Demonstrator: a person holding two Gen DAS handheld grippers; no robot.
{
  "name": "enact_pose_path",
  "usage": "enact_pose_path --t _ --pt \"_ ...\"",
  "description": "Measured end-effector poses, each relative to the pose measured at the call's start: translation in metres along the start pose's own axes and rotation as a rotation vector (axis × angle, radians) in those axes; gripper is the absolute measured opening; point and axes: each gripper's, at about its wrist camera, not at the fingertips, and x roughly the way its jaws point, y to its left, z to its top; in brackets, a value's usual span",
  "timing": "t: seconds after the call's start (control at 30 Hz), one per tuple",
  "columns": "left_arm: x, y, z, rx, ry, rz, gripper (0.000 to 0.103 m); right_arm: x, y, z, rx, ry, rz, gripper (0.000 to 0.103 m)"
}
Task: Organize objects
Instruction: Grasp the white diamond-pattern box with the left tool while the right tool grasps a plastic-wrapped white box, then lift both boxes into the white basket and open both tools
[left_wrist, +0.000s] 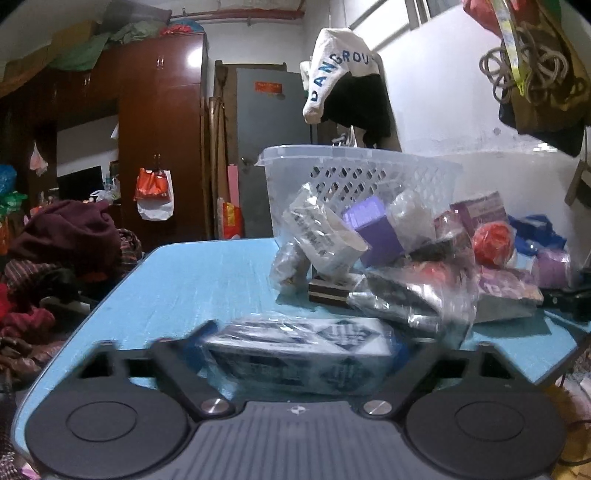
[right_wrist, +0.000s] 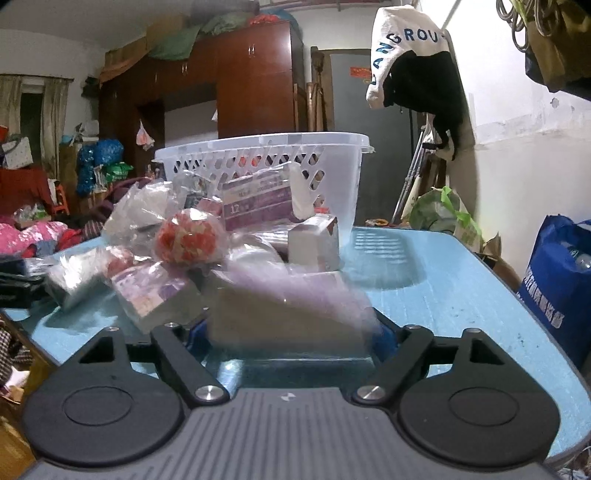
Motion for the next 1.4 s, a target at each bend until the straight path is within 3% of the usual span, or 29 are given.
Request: enact_pose_path --t 0.23,0.63,0.77,0.87,0.97,1.1,1.3,1.37,1.4 --pt "-0.010 0.009 0.008 -0.046 -0.017 0.011 0.082 -0.015 -0.010 0.009 0.043 0.023 -0.018 0.083" --pt "-0.011 0.016 0.020 -0.087 -0.052 0.006 0.082 -0.003 -0.011 0.037 0.015 -0.027 -0.003 0.083" --pt "-0.012 0.016 0.042 -0.089 -0.090 -0.011 0.082 -0.010 -0.013 0.059 0.008 -0.063 0.005 0.083" --pt "-0.006 0.016 0.080 -0.099 -0.128 -0.044 0.082 -0.007 -0.008 0.096 -0.011 -0.116 0.022 0.083" --pt "0.025 0.014 0.133 -0.115 -0.113 -0.098 0.082 0.018 0.005 0.140 -0.064 -0.150 0.005 0.083" --pt "0.090 0.007 0.192 -0.123 -0.021 -0.103 0.082 0.080 0.018 0.179 -0.155 -0.103 -0.059 0.083" --pt "0.159 0.002 0.211 -0.145 0.093 -0.091 0.082 0.137 0.007 0.181 -0.098 0.016 -0.032 0.084" --pt "0.166 0.001 0.208 -0.133 0.094 -0.097 0.089 0.138 0.005 0.178 -0.084 0.007 -0.030 0.089" --pt "0.168 0.000 0.206 -0.145 0.099 -0.100 0.092 0.136 0.005 0.178 -0.081 0.020 -0.018 0.100"
